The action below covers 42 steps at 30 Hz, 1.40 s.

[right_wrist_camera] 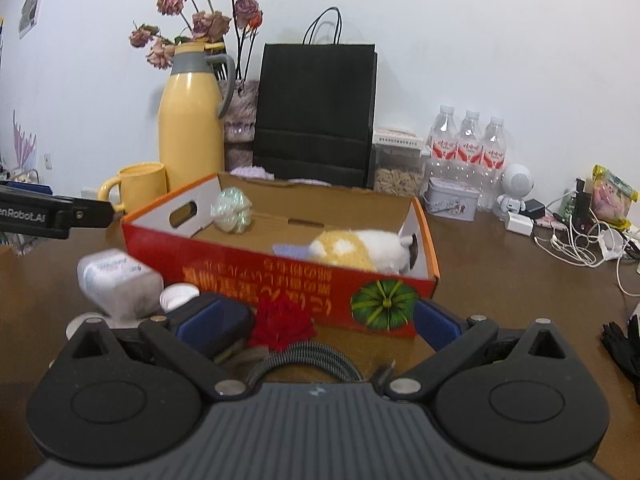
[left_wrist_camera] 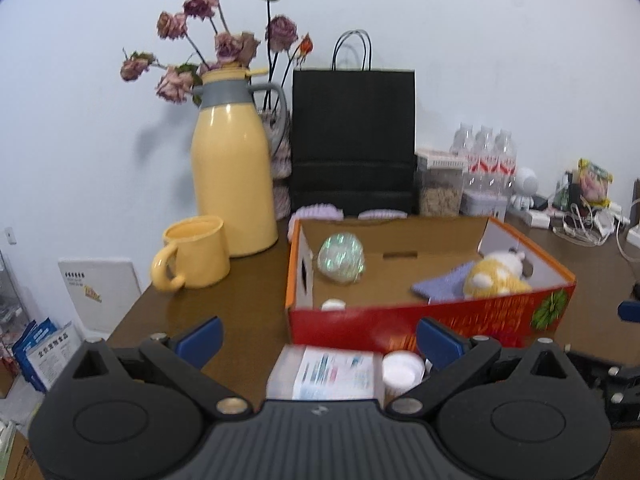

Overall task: Organize objects
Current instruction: 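Move both tools back to the table toward the remaining items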

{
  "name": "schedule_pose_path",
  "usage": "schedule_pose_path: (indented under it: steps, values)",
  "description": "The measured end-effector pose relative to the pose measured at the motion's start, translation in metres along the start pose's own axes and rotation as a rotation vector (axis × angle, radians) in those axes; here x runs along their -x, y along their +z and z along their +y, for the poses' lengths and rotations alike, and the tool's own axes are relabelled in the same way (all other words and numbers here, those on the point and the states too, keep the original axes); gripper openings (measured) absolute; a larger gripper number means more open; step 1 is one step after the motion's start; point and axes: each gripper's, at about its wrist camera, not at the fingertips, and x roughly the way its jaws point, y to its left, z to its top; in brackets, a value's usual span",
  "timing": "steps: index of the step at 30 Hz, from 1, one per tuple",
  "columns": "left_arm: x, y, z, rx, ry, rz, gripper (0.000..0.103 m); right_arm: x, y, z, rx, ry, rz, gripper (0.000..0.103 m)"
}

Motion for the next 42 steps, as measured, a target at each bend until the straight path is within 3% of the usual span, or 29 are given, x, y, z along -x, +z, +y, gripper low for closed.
schedule_pose_path:
  steps: [15,23,29,31,37,42]
  values:
    - [0.002,-0.046,0.017,-0.028,-0.011,0.152,0.103,0.001,-0.039,-0.007,0.030,-0.002,0.131,0.103]
    - [-0.006,-0.053,0.011,-0.035,-0.033,0.187,0.102,-0.012,-0.038,-0.009,-0.002,0.031,0.182,0.103]
    - [-0.017,-0.058,0.012,0.019,-0.081,0.209,0.088,-0.031,-0.029,-0.006,-0.054,0.044,0.209,0.103]
    - [-0.019,-0.059,0.012,0.028,-0.086,0.214,0.072,-0.036,-0.028,-0.002,-0.039,0.039,0.215,0.103]
    - [-0.023,-0.064,0.015,0.067,-0.135,0.226,0.039,-0.050,-0.028,0.000,-0.043,0.018,0.246,0.103]
    - [-0.021,-0.064,0.013,0.056,-0.126,0.209,0.039,-0.057,-0.035,0.001,-0.042,0.013,0.258,0.103]
